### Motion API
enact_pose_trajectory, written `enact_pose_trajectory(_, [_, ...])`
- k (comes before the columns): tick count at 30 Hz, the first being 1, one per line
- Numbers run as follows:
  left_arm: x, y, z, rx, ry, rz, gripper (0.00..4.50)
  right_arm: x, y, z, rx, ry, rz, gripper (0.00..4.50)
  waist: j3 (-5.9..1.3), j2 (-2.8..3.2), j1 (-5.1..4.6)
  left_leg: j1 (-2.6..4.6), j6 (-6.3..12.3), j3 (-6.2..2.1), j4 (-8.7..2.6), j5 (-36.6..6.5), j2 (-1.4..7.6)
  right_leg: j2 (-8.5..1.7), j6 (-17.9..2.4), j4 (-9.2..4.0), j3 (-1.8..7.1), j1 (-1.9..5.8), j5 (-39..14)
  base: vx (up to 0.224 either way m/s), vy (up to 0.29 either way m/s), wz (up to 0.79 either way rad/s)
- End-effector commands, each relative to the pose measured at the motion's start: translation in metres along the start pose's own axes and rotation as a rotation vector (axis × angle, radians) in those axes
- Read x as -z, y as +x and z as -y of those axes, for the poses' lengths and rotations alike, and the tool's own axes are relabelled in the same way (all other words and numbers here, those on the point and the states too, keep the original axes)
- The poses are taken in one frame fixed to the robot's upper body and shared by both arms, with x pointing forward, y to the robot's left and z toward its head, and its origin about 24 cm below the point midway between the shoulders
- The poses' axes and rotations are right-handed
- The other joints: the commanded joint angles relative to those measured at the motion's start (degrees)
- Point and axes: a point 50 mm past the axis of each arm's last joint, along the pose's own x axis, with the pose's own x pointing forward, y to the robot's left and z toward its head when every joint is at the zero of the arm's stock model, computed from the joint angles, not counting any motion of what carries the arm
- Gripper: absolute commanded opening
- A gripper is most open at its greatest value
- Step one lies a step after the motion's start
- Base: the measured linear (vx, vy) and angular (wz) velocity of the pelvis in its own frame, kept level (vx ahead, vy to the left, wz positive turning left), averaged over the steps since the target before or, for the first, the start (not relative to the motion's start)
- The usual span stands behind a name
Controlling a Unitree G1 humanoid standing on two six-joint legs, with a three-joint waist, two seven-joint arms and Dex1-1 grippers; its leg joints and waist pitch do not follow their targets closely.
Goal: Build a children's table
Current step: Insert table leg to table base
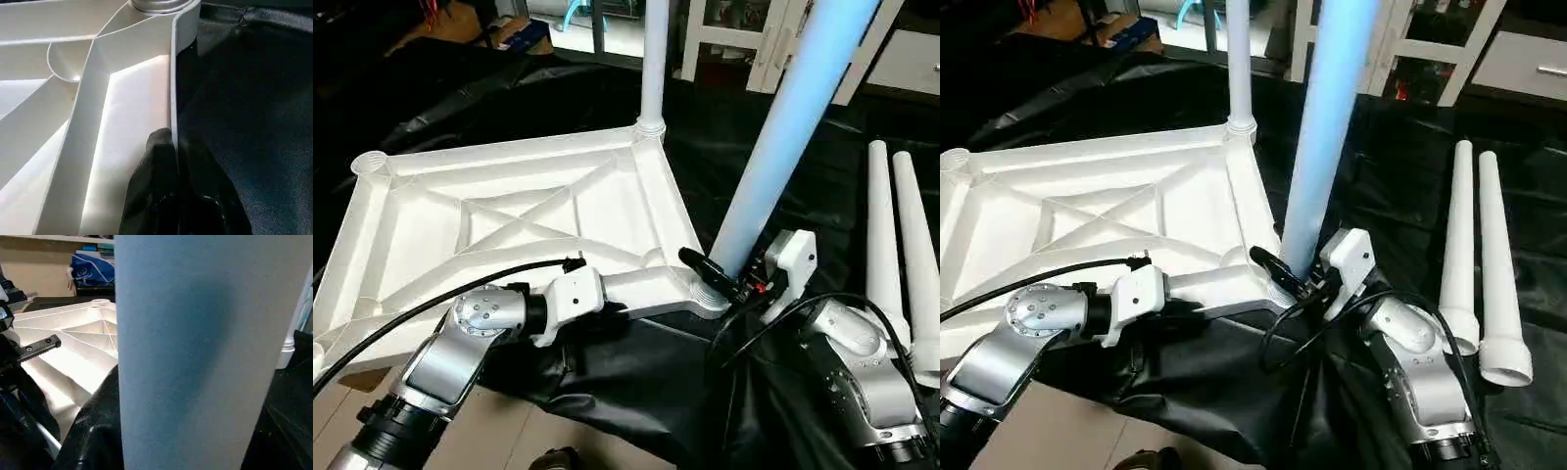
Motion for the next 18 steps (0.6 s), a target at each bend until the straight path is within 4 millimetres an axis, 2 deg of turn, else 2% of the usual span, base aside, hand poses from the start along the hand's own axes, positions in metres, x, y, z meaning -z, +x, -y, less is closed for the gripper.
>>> enact_pose_trajectory(1, [0.003,0.001,-0.004,-0.06,-0.041,0.021,0.0,0.056,-0.024,-0.012,0.038,0.118,-0.275,1.86,-0.74,-0.86,-0.33,-0.23,2.29,-1.16,-4.26,-21.9,1.68,-2.55,-3.05,-6.23,1.97,0.61,-35.14,0.0,0.0,0.0])
enact_pose_trajectory(7, [0.003,0.004,-0.008,-0.115,-0.087,0.011,0.0,0.057,-0.022,-0.006,0.143,0.104,-0.258,1.86,-0.71,-0.66,-0.35,-0.25,1.99,-1.32,-4.51,-22.18,1.67,-2.58,-2.54,-6.44,1.93,0.43,-36.23,0.0,0.0,0.0])
enact_pose_trajectory(10, [-0.001,0.014,-0.011,-0.166,-0.133,0.018,0.0,0.059,-0.014,0.005,0.288,0.102,-0.262,1.86,-0.78,-0.55,-0.76,-0.57,1.31,-1.51,-4.81,-22.44,1.63,-2.49,-2.96,-6.27,1.63,0.72,-35.22,0.0,0.0,0.0])
enact_pose_trajectory(11, [-0.005,0.021,-0.012,-0.185,-0.174,0.042,0.0,0.063,-0.008,0.011,0.362,0.118,-0.275,1.86,-1.1,-0.56,-0.87,-0.6,0.94,-1.58,-4.79,-21.9,1.62,-2.56,-3.09,-6.17,1.53,0.97,-34.34,0.0,0.0,0.0])
enact_pose_trajectory(13, [-0.01,0.027,-0.01,-0.174,-0.191,0.056,0.0,0.065,-0.002,0.017,0.426,0.114,-0.297,1.86,-1.17,-0.63,-1.13,-0.41,0.46,-1.51,-4.7,-21.75,1.39,-2.55,-3.7,-6.19,1.46,0.91,-33.22,0.0,0.0,0.0])
enact_pose_trajectory(16, [-0.018,0.04,-0.012,-0.204,-0.203,0.037,0.0,0.068,0.013,0.027,0.504,0.084,-0.322,1.86,-1.62,-0.75,-1.33,-0.28,1.23,-1.04,-4.3,-19.91,1.33,-2.34,-4.88,-6.01,1.53,1.07,-27.9,0.0,0.0,0.0])
enact_pose_trajectory(17, [-0.019,0.042,-0.013,-0.22,-0.209,0.031,0.0,0.068,0.016,0.028,0.515,0.082,-0.324,1.86,-1.58,-0.63,-1.59,-0.45,1.36,-1.01,-4.31,-19.09,1.21,-2.27,-5.88,-5.83,1.41,1.19,-26.3,0.0,0.0,0.0])
enact_pose_trajectory(18, [-0.022,0.051,-0.019,-0.301,-0.252,0.01,0.0,0.07,0.025,0.033,0.574,0.087,-0.331,1.86,-2.12,-0.78,-1.7,-0.15,1.34,-0.68,-3.91,-17.23,1.3,-2.27,-7.23,-5.38,1.5,1.4,-22.0,0.0,0.0,0.0])
